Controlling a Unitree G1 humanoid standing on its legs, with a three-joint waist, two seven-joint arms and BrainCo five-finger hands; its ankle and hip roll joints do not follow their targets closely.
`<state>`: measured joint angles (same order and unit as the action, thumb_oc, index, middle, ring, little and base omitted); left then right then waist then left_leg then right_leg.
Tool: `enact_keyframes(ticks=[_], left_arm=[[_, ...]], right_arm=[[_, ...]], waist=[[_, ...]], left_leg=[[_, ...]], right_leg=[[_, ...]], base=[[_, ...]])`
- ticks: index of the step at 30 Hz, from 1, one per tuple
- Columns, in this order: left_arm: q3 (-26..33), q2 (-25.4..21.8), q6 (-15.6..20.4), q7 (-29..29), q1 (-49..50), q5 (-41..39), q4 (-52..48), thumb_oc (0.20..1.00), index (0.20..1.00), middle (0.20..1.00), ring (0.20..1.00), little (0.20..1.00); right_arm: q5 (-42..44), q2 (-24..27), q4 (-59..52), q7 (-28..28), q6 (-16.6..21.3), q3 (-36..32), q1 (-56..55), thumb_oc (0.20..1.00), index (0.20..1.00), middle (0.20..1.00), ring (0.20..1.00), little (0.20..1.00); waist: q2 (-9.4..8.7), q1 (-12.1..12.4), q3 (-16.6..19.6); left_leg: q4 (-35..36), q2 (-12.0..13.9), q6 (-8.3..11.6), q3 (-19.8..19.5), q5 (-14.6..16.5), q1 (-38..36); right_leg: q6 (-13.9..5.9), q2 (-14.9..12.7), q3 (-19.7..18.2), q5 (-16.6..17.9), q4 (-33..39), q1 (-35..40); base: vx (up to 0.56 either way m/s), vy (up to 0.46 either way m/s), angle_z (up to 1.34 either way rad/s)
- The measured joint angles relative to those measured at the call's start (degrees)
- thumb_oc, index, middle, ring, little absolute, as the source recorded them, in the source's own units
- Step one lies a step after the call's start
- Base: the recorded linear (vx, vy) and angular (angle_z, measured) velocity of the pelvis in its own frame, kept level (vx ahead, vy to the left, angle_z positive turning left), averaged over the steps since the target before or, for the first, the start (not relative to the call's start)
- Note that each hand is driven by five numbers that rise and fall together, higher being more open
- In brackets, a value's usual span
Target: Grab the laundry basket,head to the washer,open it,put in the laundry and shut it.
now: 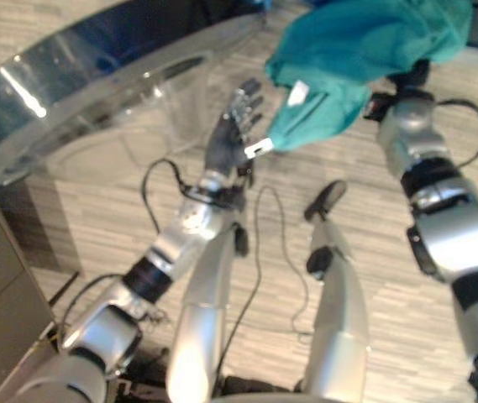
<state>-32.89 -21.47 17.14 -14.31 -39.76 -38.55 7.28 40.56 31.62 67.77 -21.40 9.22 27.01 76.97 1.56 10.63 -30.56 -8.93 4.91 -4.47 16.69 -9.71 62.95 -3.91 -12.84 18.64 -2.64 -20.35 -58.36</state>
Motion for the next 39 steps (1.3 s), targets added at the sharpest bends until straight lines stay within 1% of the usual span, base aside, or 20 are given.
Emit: enact_keyframes(ticks=[2,4,9,10,12,14,16,20,22,24,26,27,29,30,32,33,35,37,38,39], left_arm=[[0.26,-0.01,-0.02,-0.01,0.30,-0.01,0.01,1.000,1.000,1.000,1.000,1.000],[0.57,-0.32,0.00,-0.02,0.70,-0.23,0.01,1.000,1.000,1.000,1.000,1.000],[0.59,-0.16,0.14,-0.07,1.27,-0.46,0.00,1.000,1.000,1.000,1.000,1.000],[0.59,-0.05,0.13,-0.13,1.37,-0.46,0.01,1.000,1.000,1.000,1.000,1.000],[0.64,0.29,0.13,-0.17,1.49,-0.45,-0.03,1.000,1.000,1.000,1.000,1.000],[1.09,0.31,0.12,-0.20,2.23,-0.45,-0.15,1.000,1.000,1.000,1.000,1.000],[1.72,0.28,0.12,-0.22,2.48,-0.46,-0.64,1.000,1.000,1.000,1.000,1.000],[2.81,0.03,0.14,-0.24,3.43,-0.47,-1.94,1.000,1.000,1.000,1.000,1.000],[3.04,-0.29,0.22,-0.25,4.16,-0.47,-2.21,1.000,1.000,1.000,1.000,1.000],[3.66,-0.33,0.20,-0.25,4.39,-0.47,-2.21,1.000,1.000,1.000,1.000,1.000],[3.78,-0.40,0.18,-0.28,4.89,-0.49,-2.17,1.000,1.000,1.000,1.000,1.000],[3.78,-0.62,0.22,-0.32,4.94,-0.49,-2.12,1.000,1.000,1.000,1.000,1.000],[3.76,-1.46,0.33,-0.44,5.01,-0.49,-2.13,1.000,1.000,1.000,1.000,1.000],[3.70,-1.96,0.31,-0.46,5.17,-0.48,-2.14,1.000,1.000,1.000,1.000,1.000],[3.75,-2.19,0.30,-0.48,5.49,-0.48,-2.20,1.000,1.000,1.000,1.000,1.000],[3.69,-2.48,0.28,-0.48,5.68,-0.48,-3.15,1.000,1.000,1.000,1.000,1.000],[3.65,-2.48,0.27,-0.48,5.65,-0.48,-4.82,1.000,1.000,1.000,1.000,1.000],[2.71,-2.44,0.06,-0.47,4.28,-0.49,-5.56,1.000,1.000,1.000,1.000,1.000],[1.49,-2.36,-0.07,-0.44,2.66,-0.47,-6.16,1.000,1.000,1.000,1.000,1.000],[1.46,-2.36,-0.07,-0.36,2.16,-0.45,-7.09,1.000,1.000,1.000,1.000,1.000]], right_arm=[[-0.14,-0.04,-3.16,-0.83,0.30,-0.87,-2.28,0.200,0.200,0.200,0.200,0.200],[-0.90,-0.45,-6.16,-2.19,0.45,-1.05,-4.17,0.200,0.200,0.200,0.200,0.200],[-5.70,-0.86,-16.93,-5.26,4.20,-2.16,-5.75,0.200,0.200,0.200,0.200,0.200],[-7.90,-1.86,-20.31,-6.72,5.12,-2.79,-4.77,0.200,0.200,0.200,0.200,0.200],[-10.18,-4.16,-25.19,-8.52,6.10,-4.88,-4.81,0.200,0.200,0.200,0.200,0.200],[-11.42,-6.74,-27.25,-9.09,6.64,-5.63,-5.32,0.200,0.200,0.200,0.200,0.200],[-11.41,-8.09,-28.15,-10.04,6.64,-6.66,-5.61,0.200,0.200,0.200,0.200,0.200],[-11.45,-8.02,-29.82,-11.06,6.65,-6.94,-5.59,0.200,0.200,0.200,0.200,0.200],[-11.77,-8.03,-30.75,-11.41,6.92,-8.94,-5.44,0.200,0.200,0.200,0.200,0.200],[-11.92,-7.54,-30.61,-12.12,6.93,-9.09,-4.84,0.200,0.200,0.200,0.200,0.200],[-12.04,-7.59,-28.01,-12.80,6.87,-8.96,-3.39,0.200,0.200,0.200,0.200,0.200],[-12.34,-7.61,-20.71,-13.71,6.46,-8.94,0.86,0.200,0.200,0.200,0.200,0.200],[-12.39,-7.40,-12.40,-14.54,5.78,-8.44,6.90,0.200,0.200,0.200,0.200,0.200],[-11.73,-6.34,-5.59,-14.59,4.64,-5.91,11.45,0.200,0.200,0.200,0.200,0.200],[-11.22,-4.84,-3.23,-14.34,3.63,-3.71,12.97,0.200,0.200,0.200,0.200,0.200],[-11.09,-4.07,3.03,-13.33,2.15,-0.91,15.58,0.200,0.200,0.200,0.200,0.200],[-11.07,-3.23,5.88,-12.04,0.18,1.66,17.16,0.200,0.200,0.200,0.200,0.200],[-11.14,-2.36,5.94,-10.55,-1.00,2.75,17.43,0.200,0.200,0.200,0.200,0.200],[-11.44,-2.15,10.15,-9.24,-2.41,6.39,19.25,0.200,0.200,0.200,0.200,0.200],[-11.45,-1.73,10.90,-8.53,-3.20,7.88,20.04,0.200,0.200,0.200,0.200,0.200]], waist=[[-0.04,-0.37,-0.03],[-0.06,-1.24,-0.04],[-0.11,-3.41,-0.02],[-0.12,-4.39,-0.02],[-0.32,-4.97,0.08],[-0.50,-5.55,0.21],[-0.55,-5.64,0.24],[-0.63,-5.59,0.28],[-1.16,-5.32,0.63],[-1.19,-5.11,0.64],[-1.20,-4.97,0.63],[-1.24,-4.07,0.72],[-1.21,-3.20,0.82],[-1.21,-2.35,0.82],[-1.18,-1.59,0.84],[-1.16,-0.78,0.85],[-1.16,-0.27,0.85],[-1.15,0.58,0.84],[-1.15,1.46,0.84],[-1.15,1.69,0.84]], left_leg=[[-0.10,0.14,-0.01,-0.02,0.00,-0.59],[-0.10,0.16,-0.02,0.03,0.01,-1.90],[-0.04,0.77,-0.30,0.48,-0.10,-4.16],[0.17,1.01,-0.45,0.76,-0.20,-4.70],[0.85,1.06,-0.64,1.55,-0.35,-6.09],[1.14,1.12,-0.64,1.70,-0.34,-7.44],[1.71,1.16,-0.61,1.67,-0.37,-8.44],[2.01,1.14,-0.61,1.58,-0.37,-9.25],[2.15,1.08,-0.62,1.57,-0.36,-9.38],[2.16,1.05,-0.63,1.50,-0.36,-9.43],[2.16,1.07,-0.64,1.43,-0.35,-10.00],[2.16,1.21,-0.64,1.52,-0.34,-10.69],[2.16,1.42,-0.62,1.59,-0.33,-10.60],[2.16,1.46,-0.59,1.64,-0.32,-10.47],[2.17,1.39,-0.36,1.53,-0.16,-10.18],[2.17,1.33,-0.10,1.54,0.03,-9.56],[2.17,1.17,-0.09,1.40,0.03,-8.42],[2.16,0.98,-0.15,1.31,0.04,-7.31],[2.16,0.77,-0.24,1.13,0.11,-6.86],[2.16,0.67,-0.25,0.97,0.11,-6.55]], right_leg=[[-0.07,0.23,0.06,0.53,0.78,1.02],[-0.18,0.36,0.01,0.92,1.42,2.58],[-0.04,1.32,-0.45,3.01,4.02,5.38],[0.00,1.72,-0.61,3.87,5.28,6.31],[-0.05,2.08,-1.39,4.70,6.51,7.35],[-0.05,2.38,-1.41,5.31,7.79,8.97],[-0.11,2.64,-1.30,5.71,9.04,10.36],[-0.20,3.01,-0.78,6.45,11.19,12.21],[-0.26,3.10,-0.67,6.72,12.08,12.64],[-0.28,3.25,-0.54,6.77,12.33,12.94],[-0.23,3.26,-0.39,6.93,12.83,13.84],[-0.17,3.39,-0.50,7.19,13.29,14.52],[-0.07,3.63,-0.64,7.21,13.62,14.47],[0.18,3.68,-0.65,7.20,13.86,14.38],[0.18,3.62,-0.53,7.17,13.98,14.27],[0.20,3.62,-0.31,7.22,14.65,14.04],[0.21,3.55,-0.08,7.23,14.86,13.15],[-0.16,3.46,0.13,7.56,15.18,12.31],[-0.25,3.40,0.58,7.62,16.14,12.46],[-0.30,3.39,0.83,7.65,16.55,12.51]], base=[[0.00,0.000,0.00],[-0.01,0.031,-0.04],[-0.01,0.029,-0.11],[-0.01,0.022,-0.12],[0.00,0.011,-0.15],[0.00,0.014,-0.07],[0.00,0.000,0.00],[0.00,-0.002,0.01],[0.00,0.000,0.00],[0.00,0.000,0.00],[0.02,-0.010,-0.01],[0.04,-0.026,-0.06],[0.04,-0.018,-0.07],[0.07,-0.011,-0.02],[0.08,-0.009,0.03],[0.07,0.008,0.06],[0.07,0.018,0.06],[0.10,0.011,0.07],[0.09,-0.003,0.10],[0.07,-0.001,0.11]])
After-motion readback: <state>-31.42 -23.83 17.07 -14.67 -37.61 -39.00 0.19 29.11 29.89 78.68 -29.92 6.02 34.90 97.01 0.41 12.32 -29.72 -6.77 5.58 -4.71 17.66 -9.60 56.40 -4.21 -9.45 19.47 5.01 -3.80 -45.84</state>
